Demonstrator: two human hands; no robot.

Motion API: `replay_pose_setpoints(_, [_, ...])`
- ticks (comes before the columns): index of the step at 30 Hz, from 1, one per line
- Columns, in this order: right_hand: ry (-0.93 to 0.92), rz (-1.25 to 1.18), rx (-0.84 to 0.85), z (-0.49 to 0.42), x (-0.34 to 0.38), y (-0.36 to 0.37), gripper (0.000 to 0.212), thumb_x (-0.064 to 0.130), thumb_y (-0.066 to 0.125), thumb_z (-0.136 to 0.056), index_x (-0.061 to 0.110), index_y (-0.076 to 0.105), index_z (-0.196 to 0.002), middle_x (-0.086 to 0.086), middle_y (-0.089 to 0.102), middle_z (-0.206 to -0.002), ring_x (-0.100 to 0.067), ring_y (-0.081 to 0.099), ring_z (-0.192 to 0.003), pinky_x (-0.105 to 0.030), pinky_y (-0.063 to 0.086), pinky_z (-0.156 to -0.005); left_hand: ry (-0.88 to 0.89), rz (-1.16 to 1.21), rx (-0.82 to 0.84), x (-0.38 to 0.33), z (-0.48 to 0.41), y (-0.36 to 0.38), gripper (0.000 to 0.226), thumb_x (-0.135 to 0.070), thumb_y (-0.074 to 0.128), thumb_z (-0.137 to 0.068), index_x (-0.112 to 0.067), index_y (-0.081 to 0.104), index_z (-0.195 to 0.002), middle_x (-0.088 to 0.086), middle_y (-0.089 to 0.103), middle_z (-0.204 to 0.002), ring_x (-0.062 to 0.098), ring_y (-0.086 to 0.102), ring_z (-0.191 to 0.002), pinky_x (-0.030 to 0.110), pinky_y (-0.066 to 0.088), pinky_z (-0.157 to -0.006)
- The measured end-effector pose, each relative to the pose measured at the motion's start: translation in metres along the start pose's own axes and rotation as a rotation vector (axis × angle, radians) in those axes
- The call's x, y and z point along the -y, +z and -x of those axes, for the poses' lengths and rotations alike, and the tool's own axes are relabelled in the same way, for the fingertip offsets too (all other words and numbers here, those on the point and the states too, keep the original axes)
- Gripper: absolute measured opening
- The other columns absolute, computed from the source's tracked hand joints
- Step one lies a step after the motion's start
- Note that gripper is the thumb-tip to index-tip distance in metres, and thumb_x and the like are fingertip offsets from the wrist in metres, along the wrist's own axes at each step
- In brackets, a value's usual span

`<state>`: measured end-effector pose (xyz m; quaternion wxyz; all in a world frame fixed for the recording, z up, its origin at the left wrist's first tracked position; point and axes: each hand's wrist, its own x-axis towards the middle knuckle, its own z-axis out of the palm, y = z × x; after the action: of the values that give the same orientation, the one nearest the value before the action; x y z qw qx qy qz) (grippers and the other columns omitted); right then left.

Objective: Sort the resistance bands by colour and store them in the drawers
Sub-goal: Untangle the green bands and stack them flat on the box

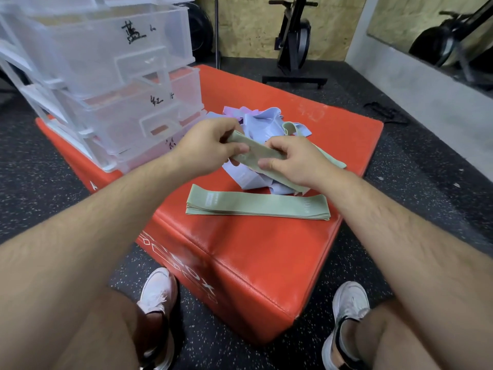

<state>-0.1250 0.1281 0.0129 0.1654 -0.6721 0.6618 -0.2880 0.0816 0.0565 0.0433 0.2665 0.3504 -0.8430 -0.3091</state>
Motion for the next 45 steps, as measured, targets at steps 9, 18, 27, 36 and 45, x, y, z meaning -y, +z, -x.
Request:
replay_pose_setpoints(9, [0.059, 0.096, 0.069, 0.008, -0.033, -0.023, 0.023, 0.020, 0.073, -0.089, 0.027, 0.069, -0.111, 0.038, 0.052, -0.085, 0.014, 0.057, -0.072, -0.004, 0.040, -0.068, -0.123, 0.190, -0.053, 0.026, 0.011, -0.029, 0.009, -0.017, 0.074, -0.085, -0.017, 0.065, -0.084, 0.012, 0.074, -0.086, 0.037, 0.069, -0.082, 0.058, 0.054, -0.086])
replay_pose_setpoints(18, [0.076, 0.410, 0.084, 0.018, -0.045, -0.034, 0.017, 0.033, 0.071, -0.083, 0.028, 0.062, -0.097, 0.004, 0.063, -0.092, -0.023, 0.059, -0.087, -0.040, 0.049, -0.075, -0.152, 0.333, -0.080, 0.025, 0.016, -0.026, 0.008, -0.008, 0.068, -0.090, -0.012, 0.063, -0.085, 0.020, 0.071, -0.087, 0.025, 0.068, -0.069, 0.049, 0.054, -0.084])
replay_pose_setpoints(27, [0.117, 0.250, 0.079, 0.035, -0.059, -0.039, 0.044, 0.046, 0.080, -0.073, 0.043, 0.051, -0.106, 0.011, 0.057, -0.115, -0.015, 0.059, -0.099, -0.040, 0.051, -0.088, -0.240, 0.344, -0.086, 0.037, 0.013, -0.020, 0.017, -0.010, 0.068, -0.090, 0.002, 0.063, -0.102, 0.010, 0.072, -0.083, 0.017, 0.072, -0.064, 0.030, 0.058, -0.069])
replay_pose_setpoints(36, [0.179, 0.229, 0.146, 0.030, -0.065, -0.047, 0.027, 0.009, 0.076, -0.077, 0.033, 0.073, -0.090, 0.003, 0.066, -0.103, -0.018, 0.063, -0.094, -0.031, 0.052, -0.082, -0.279, 0.293, -0.075, 0.052, 0.011, -0.024, 0.007, -0.012, 0.070, -0.089, -0.015, 0.067, -0.083, 0.012, 0.074, -0.080, 0.021, 0.072, -0.068, 0.030, 0.060, -0.070])
replay_pose_setpoints(45, [0.251, -0.100, -0.228, 0.018, -0.061, -0.054, 0.028, 0.031, 0.060, -0.093, 0.006, 0.057, -0.081, -0.002, 0.048, -0.067, -0.015, 0.043, -0.064, -0.032, 0.036, -0.060, -0.293, 0.282, -0.098, 0.052, 0.011, -0.023, 0.007, -0.013, 0.071, -0.088, -0.013, 0.066, -0.084, 0.020, 0.073, -0.087, 0.032, 0.070, -0.077, 0.031, 0.057, -0.068])
